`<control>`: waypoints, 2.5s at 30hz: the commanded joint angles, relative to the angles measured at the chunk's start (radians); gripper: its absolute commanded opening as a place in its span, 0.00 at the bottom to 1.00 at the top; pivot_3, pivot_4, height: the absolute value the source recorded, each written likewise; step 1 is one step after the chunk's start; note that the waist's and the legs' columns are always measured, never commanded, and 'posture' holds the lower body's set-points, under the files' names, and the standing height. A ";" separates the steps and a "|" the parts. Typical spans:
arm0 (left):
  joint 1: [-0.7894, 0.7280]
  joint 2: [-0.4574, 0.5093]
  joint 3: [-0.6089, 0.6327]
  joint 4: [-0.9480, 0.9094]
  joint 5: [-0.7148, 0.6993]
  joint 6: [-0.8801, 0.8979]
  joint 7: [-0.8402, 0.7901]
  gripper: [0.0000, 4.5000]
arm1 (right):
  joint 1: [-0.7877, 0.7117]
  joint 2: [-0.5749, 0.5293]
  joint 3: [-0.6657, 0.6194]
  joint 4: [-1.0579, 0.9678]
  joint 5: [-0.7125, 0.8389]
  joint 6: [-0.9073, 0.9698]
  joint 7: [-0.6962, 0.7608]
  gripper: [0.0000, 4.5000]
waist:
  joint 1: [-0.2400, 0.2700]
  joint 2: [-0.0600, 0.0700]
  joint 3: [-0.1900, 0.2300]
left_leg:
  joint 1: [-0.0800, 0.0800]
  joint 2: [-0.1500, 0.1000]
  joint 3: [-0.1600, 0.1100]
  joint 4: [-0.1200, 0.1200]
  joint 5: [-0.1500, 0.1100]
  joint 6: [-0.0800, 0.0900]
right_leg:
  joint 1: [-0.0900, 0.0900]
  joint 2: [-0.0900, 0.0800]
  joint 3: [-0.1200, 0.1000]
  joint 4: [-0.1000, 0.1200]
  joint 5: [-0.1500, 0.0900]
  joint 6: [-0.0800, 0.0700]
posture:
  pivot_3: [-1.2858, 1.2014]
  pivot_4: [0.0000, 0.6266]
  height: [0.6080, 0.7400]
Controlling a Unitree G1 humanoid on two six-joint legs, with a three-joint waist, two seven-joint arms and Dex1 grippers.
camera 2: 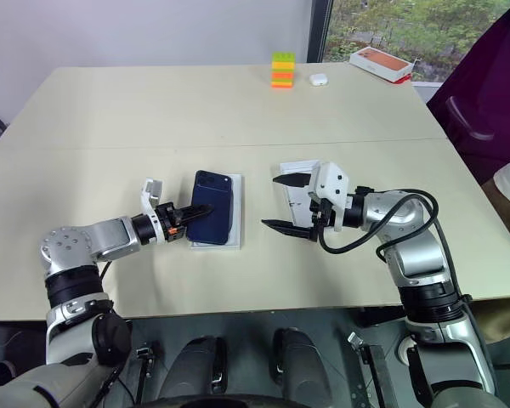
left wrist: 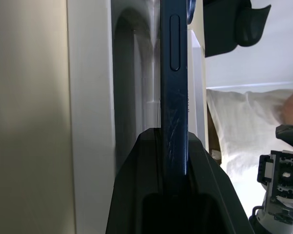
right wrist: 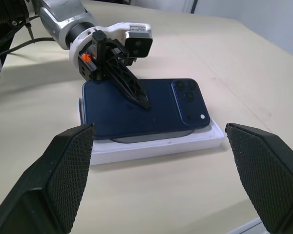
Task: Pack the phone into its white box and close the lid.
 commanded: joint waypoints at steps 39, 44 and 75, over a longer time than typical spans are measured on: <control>-0.048 0.130 -0.089 -0.281 -0.101 0.119 0.032 0.93 | -0.056 0.010 0.061 0.044 -0.021 -0.021 -0.042 1.00 | -0.001 0.000 0.000 | 0.001 0.000 0.000 0.000 0.000 0.000 | 0.001 0.000 0.000 0.000 0.000 0.000 | 0.52 0.24 1.00; -0.026 0.237 -0.127 -0.344 -0.105 0.117 -0.035 0.93 | -0.061 0.012 0.055 0.046 -0.003 0.014 -0.040 1.00 | 0.000 0.000 0.000 | 0.001 0.000 0.000 0.000 0.001 -0.001 | 0.001 0.000 0.001 0.001 0.000 0.000 | 0.52 0.24 1.00; 0.279 0.447 -0.351 -0.310 0.305 -1.031 -0.812 0.93 | -0.208 0.105 0.057 -0.020 0.019 0.586 -0.323 1.00 | 0.001 0.002 0.001 | -0.002 0.001 0.001 0.000 0.000 0.000 | -0.002 0.000 0.000 0.000 0.000 -0.001 | 0.52 0.24 1.00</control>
